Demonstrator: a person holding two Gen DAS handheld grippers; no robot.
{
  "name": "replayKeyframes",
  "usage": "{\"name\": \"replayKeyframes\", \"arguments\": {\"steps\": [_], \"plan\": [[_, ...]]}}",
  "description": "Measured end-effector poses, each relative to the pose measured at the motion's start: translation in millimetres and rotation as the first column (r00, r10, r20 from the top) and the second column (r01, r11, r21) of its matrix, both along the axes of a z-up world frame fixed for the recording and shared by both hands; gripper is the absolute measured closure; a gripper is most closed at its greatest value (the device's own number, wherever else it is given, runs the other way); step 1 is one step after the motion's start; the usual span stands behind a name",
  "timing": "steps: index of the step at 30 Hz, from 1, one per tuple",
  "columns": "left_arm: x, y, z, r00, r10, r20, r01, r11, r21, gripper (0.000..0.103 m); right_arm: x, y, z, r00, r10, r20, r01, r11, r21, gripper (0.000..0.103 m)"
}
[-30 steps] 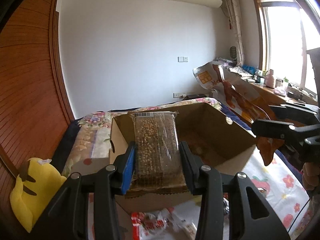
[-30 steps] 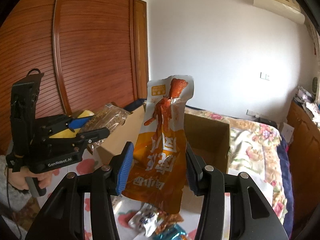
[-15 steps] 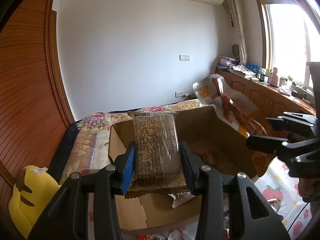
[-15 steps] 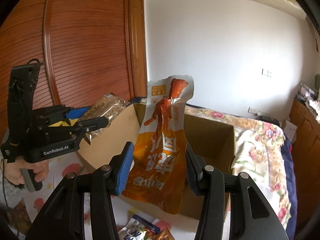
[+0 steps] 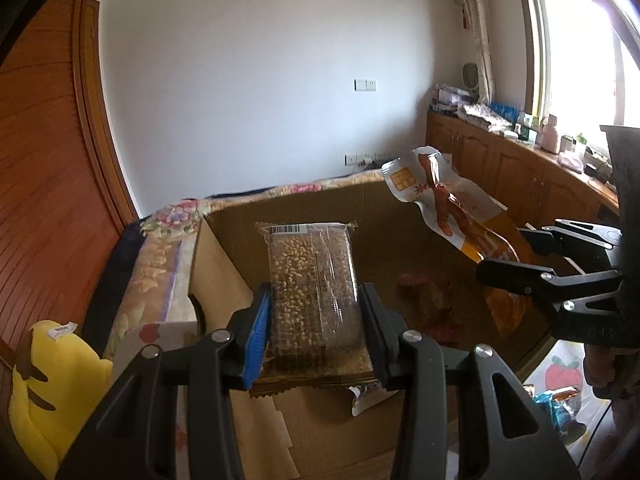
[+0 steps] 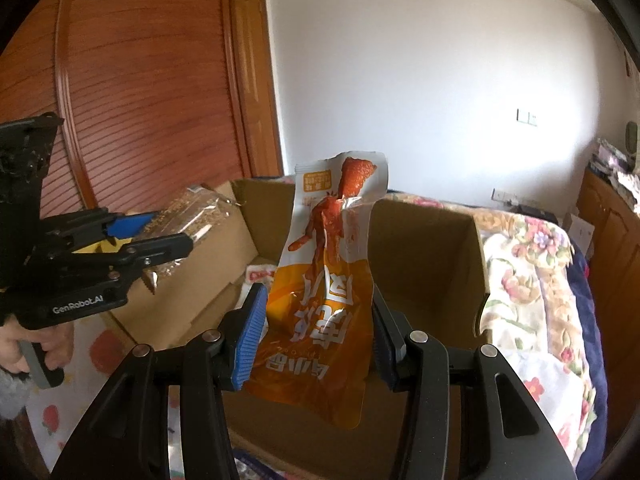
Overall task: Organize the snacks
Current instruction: 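Lift both packets over the cardboard box and open both tools to drop them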
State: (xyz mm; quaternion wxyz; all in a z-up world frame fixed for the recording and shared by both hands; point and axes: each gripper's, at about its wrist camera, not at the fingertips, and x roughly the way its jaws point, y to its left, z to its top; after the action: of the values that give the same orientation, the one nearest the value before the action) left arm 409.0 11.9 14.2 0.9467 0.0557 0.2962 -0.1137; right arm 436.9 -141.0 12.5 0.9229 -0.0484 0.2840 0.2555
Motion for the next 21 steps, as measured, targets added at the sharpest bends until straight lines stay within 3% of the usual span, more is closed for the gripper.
{"name": "replayKeyframes", "arguments": {"steps": [8, 15, 21], "plan": [[10.0, -2.0, -13.8, 0.998, 0.002, -0.064, -0.002, 1.000, 0.004, 0.061, 8.2, -7.8, -10.2, 0.999, -0.027, -0.047, 0.027, 1.000, -0.005, 0.053], [6.9, -9.4, -22.6, 0.998, 0.001, -0.069, 0.003, 0.998, 0.066, 0.058, 6.9, -3.5, -14.8, 0.999, -0.017, -0.042, 0.015, 0.999, -0.037, 0.052], [5.7, -8.0, -21.7, 0.997, -0.002, -0.074, 0.006, 0.998, 0.055, 0.055, 9.0, -4.4, -18.0, 0.999, -0.009, -0.049, 0.007, 1.000, -0.030, 0.053]]}}
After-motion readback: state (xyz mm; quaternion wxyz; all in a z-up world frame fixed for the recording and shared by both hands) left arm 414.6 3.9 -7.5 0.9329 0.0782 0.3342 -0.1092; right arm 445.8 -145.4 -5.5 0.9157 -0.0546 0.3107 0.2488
